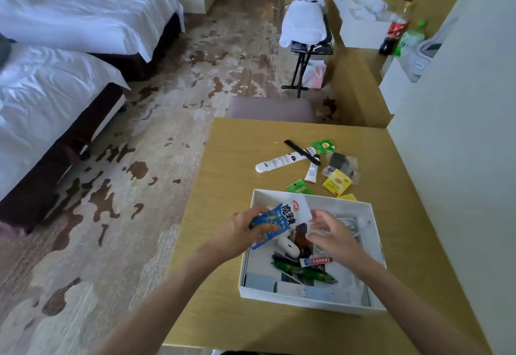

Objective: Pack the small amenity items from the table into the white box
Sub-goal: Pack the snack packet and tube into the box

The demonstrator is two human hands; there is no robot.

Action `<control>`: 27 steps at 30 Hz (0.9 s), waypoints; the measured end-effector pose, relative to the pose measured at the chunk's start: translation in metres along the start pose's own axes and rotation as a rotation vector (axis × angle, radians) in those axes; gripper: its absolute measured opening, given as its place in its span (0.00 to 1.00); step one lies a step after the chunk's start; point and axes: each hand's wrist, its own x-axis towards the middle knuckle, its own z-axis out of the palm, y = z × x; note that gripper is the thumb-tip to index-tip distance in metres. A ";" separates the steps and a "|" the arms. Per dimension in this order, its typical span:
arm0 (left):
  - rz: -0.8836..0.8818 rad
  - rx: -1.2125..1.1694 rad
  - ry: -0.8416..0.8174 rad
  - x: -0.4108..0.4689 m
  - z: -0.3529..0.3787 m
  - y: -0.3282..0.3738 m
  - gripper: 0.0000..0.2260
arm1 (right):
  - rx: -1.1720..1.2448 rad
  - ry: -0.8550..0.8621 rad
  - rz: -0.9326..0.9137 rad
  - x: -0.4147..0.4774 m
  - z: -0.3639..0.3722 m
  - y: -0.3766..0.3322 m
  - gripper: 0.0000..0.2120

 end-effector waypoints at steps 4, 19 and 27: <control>0.128 0.122 -0.136 0.025 0.008 0.008 0.09 | 0.227 -0.022 0.036 -0.009 -0.023 -0.006 0.25; 0.469 0.519 0.147 0.055 0.012 0.009 0.12 | 0.074 0.121 0.147 0.012 -0.007 0.005 0.09; 0.288 0.580 0.249 0.046 0.000 -0.011 0.19 | -0.150 0.153 0.046 0.045 0.026 0.001 0.15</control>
